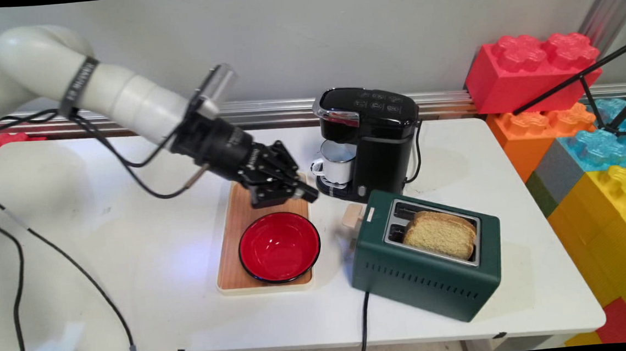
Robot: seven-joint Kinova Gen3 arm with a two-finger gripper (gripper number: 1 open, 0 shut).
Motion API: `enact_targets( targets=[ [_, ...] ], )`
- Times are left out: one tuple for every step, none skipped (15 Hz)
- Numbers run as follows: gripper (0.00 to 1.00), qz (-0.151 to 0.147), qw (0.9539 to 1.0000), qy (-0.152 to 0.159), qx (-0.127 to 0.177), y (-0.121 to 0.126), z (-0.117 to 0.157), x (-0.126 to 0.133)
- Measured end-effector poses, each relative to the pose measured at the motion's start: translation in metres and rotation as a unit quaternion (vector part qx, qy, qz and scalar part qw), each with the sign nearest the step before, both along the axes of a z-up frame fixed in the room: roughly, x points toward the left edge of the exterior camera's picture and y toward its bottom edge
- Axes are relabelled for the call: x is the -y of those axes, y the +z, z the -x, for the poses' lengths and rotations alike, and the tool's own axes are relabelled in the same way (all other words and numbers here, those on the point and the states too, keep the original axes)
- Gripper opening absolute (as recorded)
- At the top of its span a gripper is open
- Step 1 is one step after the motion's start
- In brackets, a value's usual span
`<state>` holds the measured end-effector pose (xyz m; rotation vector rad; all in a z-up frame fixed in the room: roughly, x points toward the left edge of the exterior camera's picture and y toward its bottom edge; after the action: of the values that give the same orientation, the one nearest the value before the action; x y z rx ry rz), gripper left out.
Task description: Press the toaster switch
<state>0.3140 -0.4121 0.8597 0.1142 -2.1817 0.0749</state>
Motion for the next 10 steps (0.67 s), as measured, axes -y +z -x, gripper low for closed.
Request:
enact_targets(
  targets=[
    [0.00,0.006,1.0000,-0.002,-0.001,-0.003,0.011,0.006],
    [0.00,0.011,0.9999,-0.004,0.000,-0.006,0.022,0.012],
    [0.00,0.013,0.9999,-0.006,0.002,-0.009,0.027,0.015],
    [0.00,0.015,0.9998,-0.008,0.004,-0.012,0.033,0.019],
    [0.00,0.017,0.9998,-0.009,0.005,-0.014,0.037,0.022],
    [0.00,0.019,0.9997,-0.011,0.007,-0.017,0.042,0.025],
    [0.00,0.020,0.9997,-0.011,0.008,-0.018,0.044,0.026],
    [0.00,0.020,0.9997,-0.013,0.010,-0.021,0.047,0.028],
    [0.00,0.021,0.9996,-0.013,0.011,-0.022,0.049,0.030],
    [0.00,0.021,0.9996,-0.015,0.013,-0.025,0.051,0.031]
  ],
)
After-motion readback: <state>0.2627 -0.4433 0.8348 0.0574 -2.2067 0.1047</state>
